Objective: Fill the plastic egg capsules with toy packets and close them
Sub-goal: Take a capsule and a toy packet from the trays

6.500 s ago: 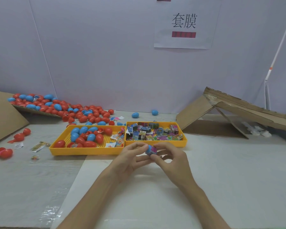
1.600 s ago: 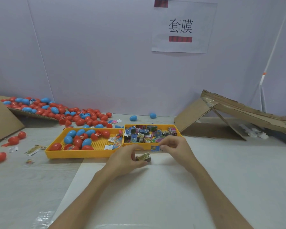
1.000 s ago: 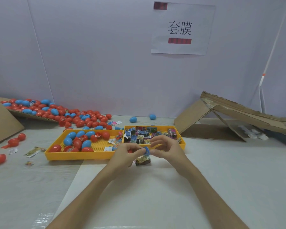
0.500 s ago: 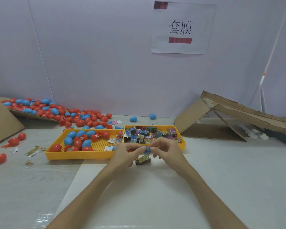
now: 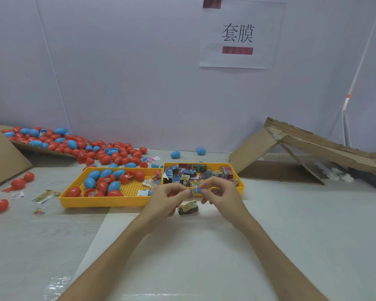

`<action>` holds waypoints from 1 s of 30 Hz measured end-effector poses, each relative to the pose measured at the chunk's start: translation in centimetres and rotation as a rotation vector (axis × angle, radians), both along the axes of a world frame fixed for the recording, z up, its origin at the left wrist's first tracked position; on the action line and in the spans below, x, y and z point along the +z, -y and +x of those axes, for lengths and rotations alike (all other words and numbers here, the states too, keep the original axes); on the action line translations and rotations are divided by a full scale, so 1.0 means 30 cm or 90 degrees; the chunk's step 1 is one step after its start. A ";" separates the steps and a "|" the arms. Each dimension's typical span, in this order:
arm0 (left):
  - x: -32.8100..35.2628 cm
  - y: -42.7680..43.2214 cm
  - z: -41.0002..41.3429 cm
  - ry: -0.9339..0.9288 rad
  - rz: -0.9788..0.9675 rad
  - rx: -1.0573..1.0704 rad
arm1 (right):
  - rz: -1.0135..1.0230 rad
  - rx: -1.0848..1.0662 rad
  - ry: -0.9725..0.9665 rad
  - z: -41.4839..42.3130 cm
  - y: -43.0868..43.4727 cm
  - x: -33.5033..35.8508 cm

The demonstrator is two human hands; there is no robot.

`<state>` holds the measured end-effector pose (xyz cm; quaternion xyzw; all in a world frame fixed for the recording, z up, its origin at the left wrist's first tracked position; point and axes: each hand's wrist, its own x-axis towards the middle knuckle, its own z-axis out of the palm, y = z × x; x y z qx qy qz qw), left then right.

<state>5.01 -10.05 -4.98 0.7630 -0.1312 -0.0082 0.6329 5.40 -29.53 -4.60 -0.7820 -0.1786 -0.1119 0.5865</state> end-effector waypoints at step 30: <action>-0.008 -0.024 0.009 -0.126 -0.067 -0.042 | -0.094 -0.045 0.135 -0.019 -0.014 -0.009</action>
